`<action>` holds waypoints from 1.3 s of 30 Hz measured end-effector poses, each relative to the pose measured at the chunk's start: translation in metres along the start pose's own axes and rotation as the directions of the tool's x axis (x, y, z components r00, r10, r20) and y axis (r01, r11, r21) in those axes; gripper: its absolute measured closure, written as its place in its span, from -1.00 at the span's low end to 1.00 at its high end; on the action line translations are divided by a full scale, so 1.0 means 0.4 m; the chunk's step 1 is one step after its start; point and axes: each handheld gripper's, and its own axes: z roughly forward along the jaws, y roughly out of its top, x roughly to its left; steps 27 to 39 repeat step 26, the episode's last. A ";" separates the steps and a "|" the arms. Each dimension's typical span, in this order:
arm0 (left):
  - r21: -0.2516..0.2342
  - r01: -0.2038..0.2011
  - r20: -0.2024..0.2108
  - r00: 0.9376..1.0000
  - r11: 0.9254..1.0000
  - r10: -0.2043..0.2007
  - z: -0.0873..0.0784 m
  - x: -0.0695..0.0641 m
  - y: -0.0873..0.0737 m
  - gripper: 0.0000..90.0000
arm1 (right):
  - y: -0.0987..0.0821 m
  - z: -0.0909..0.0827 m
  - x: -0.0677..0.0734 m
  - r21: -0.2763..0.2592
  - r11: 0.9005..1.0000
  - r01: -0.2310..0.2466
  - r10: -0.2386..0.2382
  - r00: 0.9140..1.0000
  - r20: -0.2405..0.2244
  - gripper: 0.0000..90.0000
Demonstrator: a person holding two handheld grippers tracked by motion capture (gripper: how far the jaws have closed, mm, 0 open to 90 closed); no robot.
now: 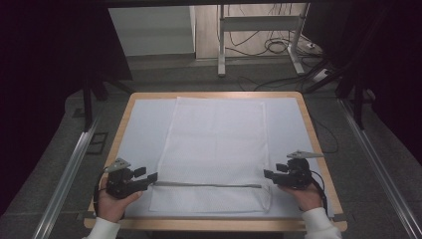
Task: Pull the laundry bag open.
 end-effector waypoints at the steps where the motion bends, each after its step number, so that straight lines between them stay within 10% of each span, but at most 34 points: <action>1: 0.001 -0.003 0.004 1.000 1.000 0.003 0.004 -0.001 0.002 -0.18 | -0.003 -0.010 -0.008 -0.010 1.000 0.006 -0.006 1.000 0.003 -0.28; 11: 0.006 0.000 0.012 1.000 1.000 0.000 0.068 0.021 0.045 -0.35 | -0.018 -0.045 -0.068 -0.070 0.998 -0.008 0.011 0.999 0.039 -0.45; 39: -0.011 0.019 0.005 1.000 1.000 -0.019 0.056 0.054 0.030 -0.38 | -0.019 -0.043 -0.060 -0.091 0.996 0.011 -0.008 0.999 0.043 -0.49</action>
